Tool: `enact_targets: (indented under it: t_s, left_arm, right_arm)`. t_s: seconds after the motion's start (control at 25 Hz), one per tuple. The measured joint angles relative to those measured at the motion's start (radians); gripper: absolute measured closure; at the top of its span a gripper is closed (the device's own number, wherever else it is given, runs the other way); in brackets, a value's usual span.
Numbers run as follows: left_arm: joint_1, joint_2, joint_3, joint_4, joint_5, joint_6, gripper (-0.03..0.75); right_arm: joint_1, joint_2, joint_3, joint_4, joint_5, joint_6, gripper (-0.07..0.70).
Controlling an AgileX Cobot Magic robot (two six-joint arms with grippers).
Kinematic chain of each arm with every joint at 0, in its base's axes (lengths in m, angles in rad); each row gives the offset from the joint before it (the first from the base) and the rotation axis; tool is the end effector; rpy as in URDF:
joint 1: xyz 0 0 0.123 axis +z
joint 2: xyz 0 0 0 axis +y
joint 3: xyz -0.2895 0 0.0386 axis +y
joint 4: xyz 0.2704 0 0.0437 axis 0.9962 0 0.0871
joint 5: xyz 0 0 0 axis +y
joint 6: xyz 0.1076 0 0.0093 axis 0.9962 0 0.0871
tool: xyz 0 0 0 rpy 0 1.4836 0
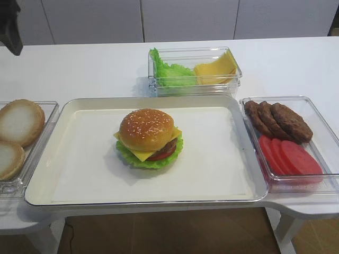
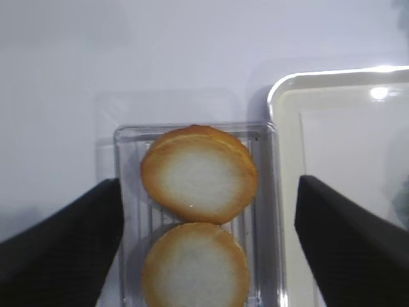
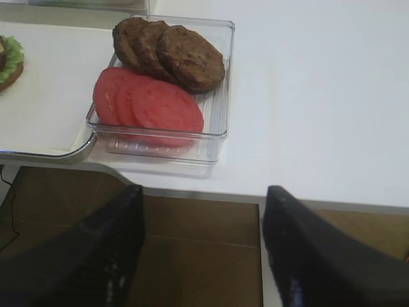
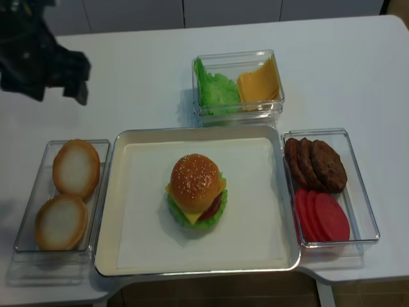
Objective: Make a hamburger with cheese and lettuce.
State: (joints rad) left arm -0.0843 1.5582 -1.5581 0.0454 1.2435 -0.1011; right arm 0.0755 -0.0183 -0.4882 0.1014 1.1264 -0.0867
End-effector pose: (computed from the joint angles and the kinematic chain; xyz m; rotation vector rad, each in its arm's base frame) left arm 0.3479 -0.0247 0.3578 -0.0153 2.7248 0.0095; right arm 0.0170 0.0112 0.2712 -0.1793 2.0935 0.1157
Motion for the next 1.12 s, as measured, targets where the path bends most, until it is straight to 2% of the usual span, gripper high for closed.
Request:
enact_targets:
  t_s: [0.08, 0.2, 0.48, 0.76, 1.12]
  left_arm:
    - [0.062, -0.005, 0.0, -0.025, 0.002, 0.014, 0.093]
    - [0.117, -0.029, 0.0, -0.033, 0.002, 0.023, 0.093]
    - [0.132, -0.154, 0.029, -0.038, 0.004, 0.043, 0.093]
    - [0.132, -0.352, 0.248, -0.009, 0.006, 0.049, 0.093]
    - [0.132, -0.737, 0.535, -0.002, 0.012, 0.049, 0.093]
  right_arm:
    - [0.0, 0.0, 0.0, 0.0, 0.0, 0.0, 0.185]
    - [0.0, 0.0, 0.0, 0.0, 0.0, 0.001, 0.185]
    - [0.0, 0.0, 0.0, 0.0, 0.0, 0.001, 0.185]
    - [0.0, 0.0, 0.0, 0.0, 0.0, 0.001, 0.185]
    - [0.0, 0.0, 0.0, 0.0, 0.0, 0.001, 0.185]
